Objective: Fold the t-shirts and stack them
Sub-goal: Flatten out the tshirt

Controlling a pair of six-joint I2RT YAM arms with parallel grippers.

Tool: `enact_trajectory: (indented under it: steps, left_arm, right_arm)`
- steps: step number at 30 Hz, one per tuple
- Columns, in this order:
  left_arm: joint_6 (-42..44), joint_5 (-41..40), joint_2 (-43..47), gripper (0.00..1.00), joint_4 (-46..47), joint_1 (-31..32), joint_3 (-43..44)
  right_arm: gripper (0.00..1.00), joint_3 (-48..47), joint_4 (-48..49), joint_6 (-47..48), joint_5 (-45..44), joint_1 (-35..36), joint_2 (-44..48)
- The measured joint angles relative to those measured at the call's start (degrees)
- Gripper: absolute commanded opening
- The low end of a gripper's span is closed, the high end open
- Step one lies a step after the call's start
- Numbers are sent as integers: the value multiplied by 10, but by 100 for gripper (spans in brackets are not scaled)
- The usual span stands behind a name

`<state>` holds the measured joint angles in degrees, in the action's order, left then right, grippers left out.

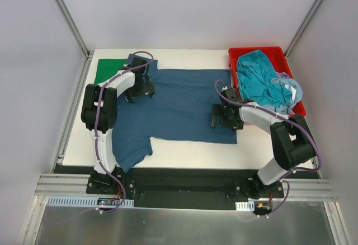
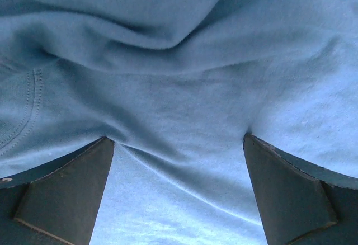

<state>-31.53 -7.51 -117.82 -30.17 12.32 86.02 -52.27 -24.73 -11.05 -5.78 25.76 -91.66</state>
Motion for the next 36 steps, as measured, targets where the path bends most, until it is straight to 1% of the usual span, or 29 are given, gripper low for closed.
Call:
enact_trajectory:
  steps: [5,9,12,15,17,22,24,26,28,30,32,36]
  left_arm:
    - [12,5,-30,99,-9,0,49]
    - [23,26,-46,99,-12,0,82]
    - [31,44,-35,99,-20,1,81]
    - [36,45,15,99,-25,7,52]
    - [27,40,87,99,-28,17,1]
    - [-39,31,341,99,-37,43,-186]
    - [-66,23,429,99,-57,45,-263]
    - [-99,-1,478,99,-104,44,-322]
    - [-136,-22,499,99,-156,41,-369]
    - [-167,-28,519,97,-194,41,-410]
    - [-198,-30,563,96,-226,41,-454]
    - [-252,-19,665,81,-263,42,-508]
  right_arm:
    - [96,-1,3,0,1,-5,-1]
    - [96,-2,5,2,3,-10,-1]
    - [96,-2,5,7,7,-11,4]
    - [96,2,4,7,13,-14,33]
    - [96,9,5,2,17,-14,69]
    - [96,49,26,-19,36,-14,167]
    - [96,67,31,-27,39,-14,192]
    - [96,75,31,-33,42,-14,197]
    - [96,80,33,-36,45,-14,197]
    - [96,83,33,-39,52,-14,196]
    - [96,85,36,-40,59,-14,195]
    - [96,87,36,-43,63,-14,189]
